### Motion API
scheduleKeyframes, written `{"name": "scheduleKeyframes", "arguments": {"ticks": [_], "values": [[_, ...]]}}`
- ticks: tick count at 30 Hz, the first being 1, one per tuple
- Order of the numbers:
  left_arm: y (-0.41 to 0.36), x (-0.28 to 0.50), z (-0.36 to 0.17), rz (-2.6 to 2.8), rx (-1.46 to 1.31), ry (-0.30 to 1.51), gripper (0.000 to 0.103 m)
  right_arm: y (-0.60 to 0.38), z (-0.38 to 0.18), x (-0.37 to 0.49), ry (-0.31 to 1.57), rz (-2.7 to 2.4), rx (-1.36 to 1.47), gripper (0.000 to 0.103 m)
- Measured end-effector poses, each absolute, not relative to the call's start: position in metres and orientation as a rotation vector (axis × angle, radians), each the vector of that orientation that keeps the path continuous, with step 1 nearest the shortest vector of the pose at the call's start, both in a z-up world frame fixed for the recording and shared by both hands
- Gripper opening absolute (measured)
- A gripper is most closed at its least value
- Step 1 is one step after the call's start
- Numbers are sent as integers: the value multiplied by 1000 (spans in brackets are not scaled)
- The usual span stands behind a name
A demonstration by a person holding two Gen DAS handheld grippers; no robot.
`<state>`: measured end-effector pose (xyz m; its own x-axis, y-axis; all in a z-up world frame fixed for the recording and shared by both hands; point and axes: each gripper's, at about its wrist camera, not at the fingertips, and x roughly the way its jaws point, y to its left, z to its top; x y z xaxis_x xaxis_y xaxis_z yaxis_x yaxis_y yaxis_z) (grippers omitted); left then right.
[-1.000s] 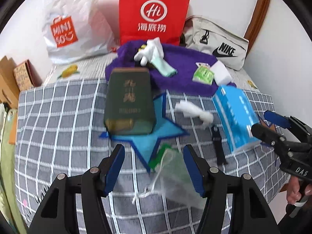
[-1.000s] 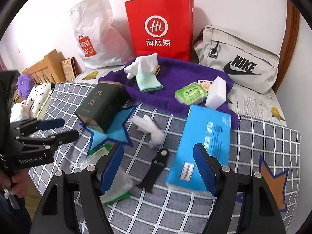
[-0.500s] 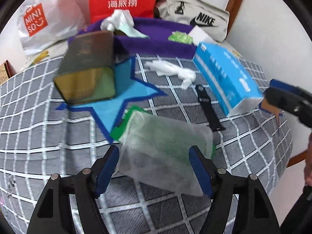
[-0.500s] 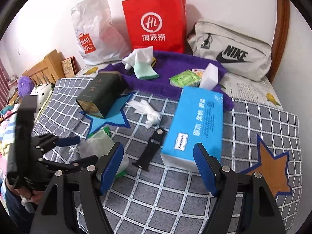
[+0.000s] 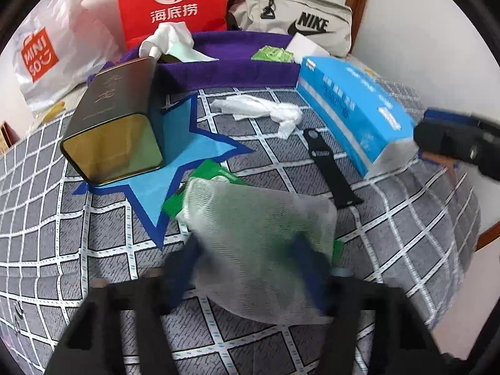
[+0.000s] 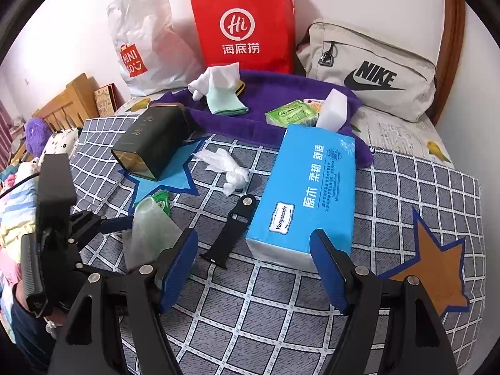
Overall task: Organize soft objects
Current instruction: 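Grasp the white mesh bag with the left gripper while the right grasps the green packet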
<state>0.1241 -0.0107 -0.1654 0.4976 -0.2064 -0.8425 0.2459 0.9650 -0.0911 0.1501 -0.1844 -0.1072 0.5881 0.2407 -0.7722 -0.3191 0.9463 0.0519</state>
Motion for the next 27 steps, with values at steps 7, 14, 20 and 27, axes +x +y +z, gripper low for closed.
{"name": "scheduleKeyframes", "arguments": {"ticks": [7,14,20,27], "values": [[5,123,-155,-329,-22,1007,9,-177,-108,148,884,346,-117,73],[36,119,-133,-277,-60,951,8,-165,-114,142,898,397,-116,73],[66,123,-137,-198,-84,961,8,-131,-133,143,946,497,-122,73],[95,126,-142,-156,-136,973,8,-94,-161,154,974,533,-187,73]]}}
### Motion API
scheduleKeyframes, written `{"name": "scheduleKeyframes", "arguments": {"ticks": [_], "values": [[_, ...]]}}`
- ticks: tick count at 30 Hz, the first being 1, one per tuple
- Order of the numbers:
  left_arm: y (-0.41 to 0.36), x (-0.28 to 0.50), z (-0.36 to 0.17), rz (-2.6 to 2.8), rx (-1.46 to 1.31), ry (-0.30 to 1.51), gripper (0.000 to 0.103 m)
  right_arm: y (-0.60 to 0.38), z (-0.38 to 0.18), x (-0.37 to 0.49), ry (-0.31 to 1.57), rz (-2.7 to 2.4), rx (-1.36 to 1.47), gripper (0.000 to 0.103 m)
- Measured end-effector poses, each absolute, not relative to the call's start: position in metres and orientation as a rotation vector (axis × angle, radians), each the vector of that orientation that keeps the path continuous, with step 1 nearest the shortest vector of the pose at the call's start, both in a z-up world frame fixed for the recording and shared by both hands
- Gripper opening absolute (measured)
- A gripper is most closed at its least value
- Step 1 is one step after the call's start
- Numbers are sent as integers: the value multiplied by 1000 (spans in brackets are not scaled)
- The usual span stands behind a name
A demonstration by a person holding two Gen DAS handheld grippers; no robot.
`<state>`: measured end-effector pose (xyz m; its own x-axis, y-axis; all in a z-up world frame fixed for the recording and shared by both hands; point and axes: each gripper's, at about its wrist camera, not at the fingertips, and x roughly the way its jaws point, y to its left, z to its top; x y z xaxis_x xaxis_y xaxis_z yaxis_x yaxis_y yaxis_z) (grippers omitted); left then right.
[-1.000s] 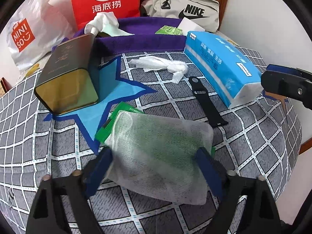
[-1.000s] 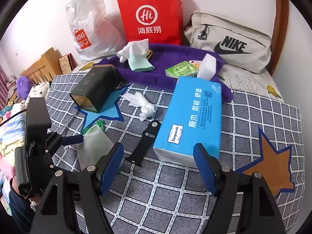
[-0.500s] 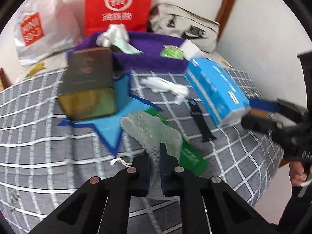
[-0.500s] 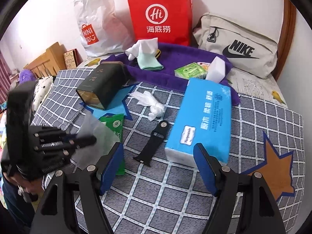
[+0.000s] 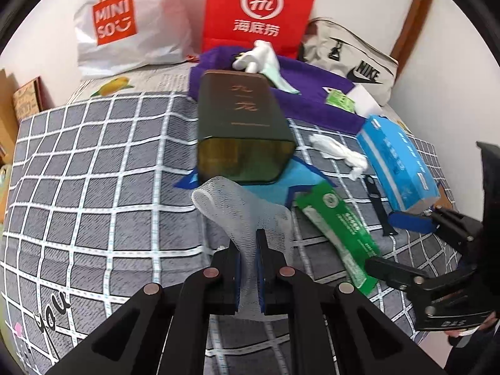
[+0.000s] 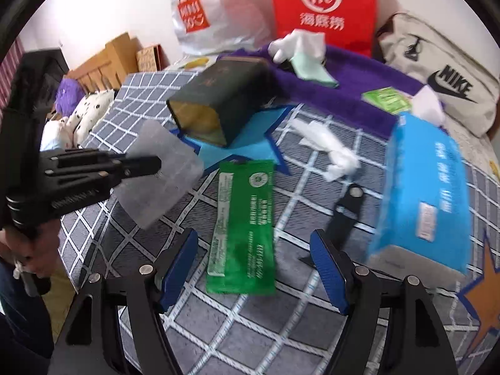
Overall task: Organize soft objects
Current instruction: 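Grasp the white mesh bag with the left gripper while the right grasps the green packet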
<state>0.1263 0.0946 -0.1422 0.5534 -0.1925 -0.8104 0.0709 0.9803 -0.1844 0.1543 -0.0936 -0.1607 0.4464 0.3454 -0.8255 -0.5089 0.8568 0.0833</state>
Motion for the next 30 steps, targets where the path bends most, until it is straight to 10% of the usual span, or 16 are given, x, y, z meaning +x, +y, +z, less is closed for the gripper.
{"name": "scheduleKeyframes", "arguments": {"ticks": [14,21,30], "values": [[106,131,-151,-189,-201,987,8,-67,-189,171,972,467,-286,74],[104,131,-148,-210,-205,981,8,-72,-182,172,975,478,-273,32],[107,128,-124,-238,-215,930,8,-76,-153,167,955,479,-259,27]]}}
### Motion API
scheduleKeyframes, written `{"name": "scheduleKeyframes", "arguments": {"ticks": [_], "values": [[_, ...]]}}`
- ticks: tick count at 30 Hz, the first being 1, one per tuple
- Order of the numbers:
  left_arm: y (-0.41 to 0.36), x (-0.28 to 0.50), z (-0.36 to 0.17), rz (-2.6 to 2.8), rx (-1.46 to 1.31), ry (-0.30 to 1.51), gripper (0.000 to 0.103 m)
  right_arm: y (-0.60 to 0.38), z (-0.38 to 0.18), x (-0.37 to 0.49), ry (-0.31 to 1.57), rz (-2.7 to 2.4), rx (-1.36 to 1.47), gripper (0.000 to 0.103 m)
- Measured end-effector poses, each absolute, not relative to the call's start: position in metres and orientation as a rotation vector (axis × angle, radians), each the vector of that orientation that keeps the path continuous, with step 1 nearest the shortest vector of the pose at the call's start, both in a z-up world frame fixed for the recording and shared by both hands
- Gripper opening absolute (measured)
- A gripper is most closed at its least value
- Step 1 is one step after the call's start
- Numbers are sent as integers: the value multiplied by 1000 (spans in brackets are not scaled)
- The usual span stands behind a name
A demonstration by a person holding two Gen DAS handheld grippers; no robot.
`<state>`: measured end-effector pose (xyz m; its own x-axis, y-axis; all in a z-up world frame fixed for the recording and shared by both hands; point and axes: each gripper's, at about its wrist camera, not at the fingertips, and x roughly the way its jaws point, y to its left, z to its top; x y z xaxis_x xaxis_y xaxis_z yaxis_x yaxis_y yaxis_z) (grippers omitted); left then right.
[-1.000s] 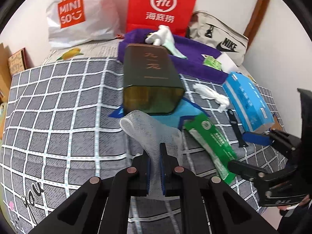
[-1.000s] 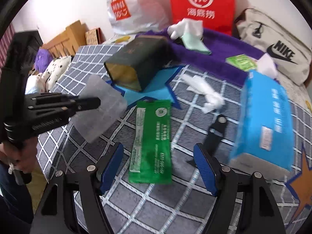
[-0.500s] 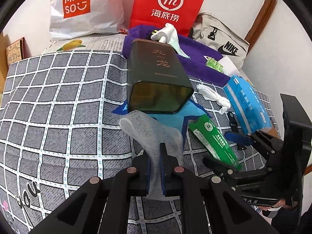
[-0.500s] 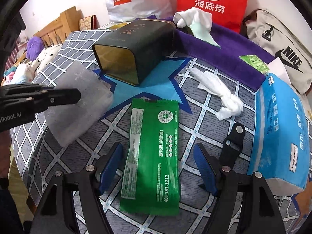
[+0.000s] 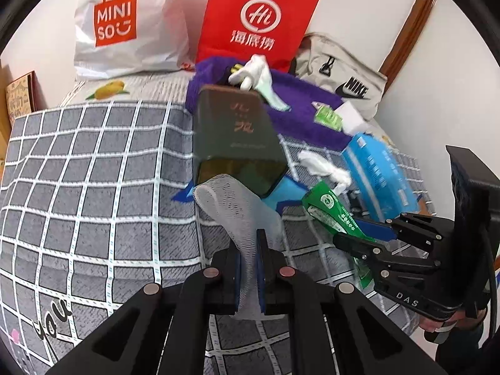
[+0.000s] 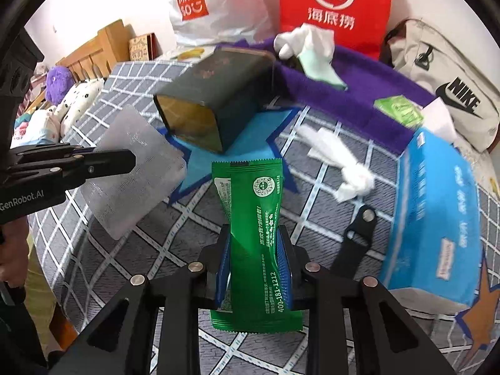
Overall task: Organize soft objects
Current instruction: 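Carry the mesh bag with the left gripper while the right carries the green packet toward the towel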
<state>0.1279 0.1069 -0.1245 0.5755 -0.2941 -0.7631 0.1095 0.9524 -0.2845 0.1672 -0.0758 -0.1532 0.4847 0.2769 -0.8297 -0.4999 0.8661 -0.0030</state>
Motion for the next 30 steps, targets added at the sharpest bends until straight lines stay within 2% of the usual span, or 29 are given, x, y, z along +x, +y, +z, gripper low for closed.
{"name": "scheduleKeyframes", "arguments": {"ticks": [13,30], "values": [[105,136,-88,-234,-203,867,8,-98,-109,174,881,446,-217,27],[91,163,-59,-251,-193,843,8,-129,-85,202,855,420,-143,27]]}}
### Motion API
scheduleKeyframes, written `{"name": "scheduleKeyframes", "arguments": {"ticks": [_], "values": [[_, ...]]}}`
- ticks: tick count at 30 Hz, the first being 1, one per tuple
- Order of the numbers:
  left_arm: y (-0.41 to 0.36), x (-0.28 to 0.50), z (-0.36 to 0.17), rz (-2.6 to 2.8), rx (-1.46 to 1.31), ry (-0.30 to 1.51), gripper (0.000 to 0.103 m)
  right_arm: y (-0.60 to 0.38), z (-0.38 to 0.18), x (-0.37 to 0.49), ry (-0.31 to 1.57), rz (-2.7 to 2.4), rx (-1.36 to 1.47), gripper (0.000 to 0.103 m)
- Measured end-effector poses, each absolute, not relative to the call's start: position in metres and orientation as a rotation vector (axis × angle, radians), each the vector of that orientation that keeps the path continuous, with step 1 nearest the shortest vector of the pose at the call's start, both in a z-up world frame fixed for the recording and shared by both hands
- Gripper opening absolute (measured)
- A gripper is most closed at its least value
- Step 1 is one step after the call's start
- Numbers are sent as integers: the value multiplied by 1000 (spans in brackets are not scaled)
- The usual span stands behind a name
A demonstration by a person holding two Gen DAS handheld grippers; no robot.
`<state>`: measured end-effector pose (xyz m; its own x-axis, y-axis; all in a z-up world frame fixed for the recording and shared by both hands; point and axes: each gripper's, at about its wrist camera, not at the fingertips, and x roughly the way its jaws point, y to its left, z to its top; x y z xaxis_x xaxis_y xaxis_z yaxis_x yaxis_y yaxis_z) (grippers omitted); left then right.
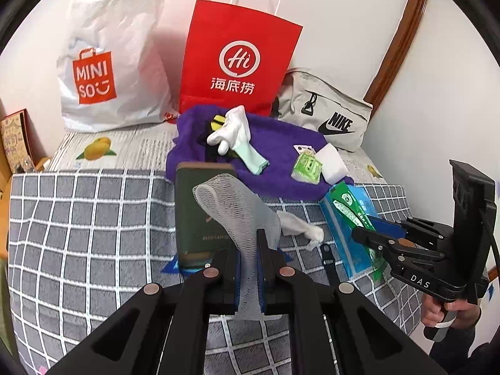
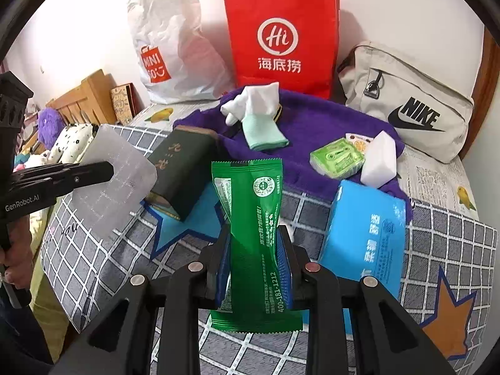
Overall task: Organize soft objects
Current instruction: 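Carry the mesh bag with the left gripper while the right carries the green packet toward the towel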
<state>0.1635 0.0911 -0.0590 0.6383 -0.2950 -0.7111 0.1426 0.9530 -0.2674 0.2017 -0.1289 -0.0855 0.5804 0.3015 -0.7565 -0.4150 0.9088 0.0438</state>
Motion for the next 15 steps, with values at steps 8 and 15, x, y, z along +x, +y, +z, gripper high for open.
{"name": "scheduleKeyframes", "arguments": {"ticks": [8,15], "values": [[88,184,-53,-246,-185,837,8,-141,-75,229,838,390,-120,27],[83,206,-46,-241,-166,837,8,-152,-72,252,834,354,-96,28]]}}
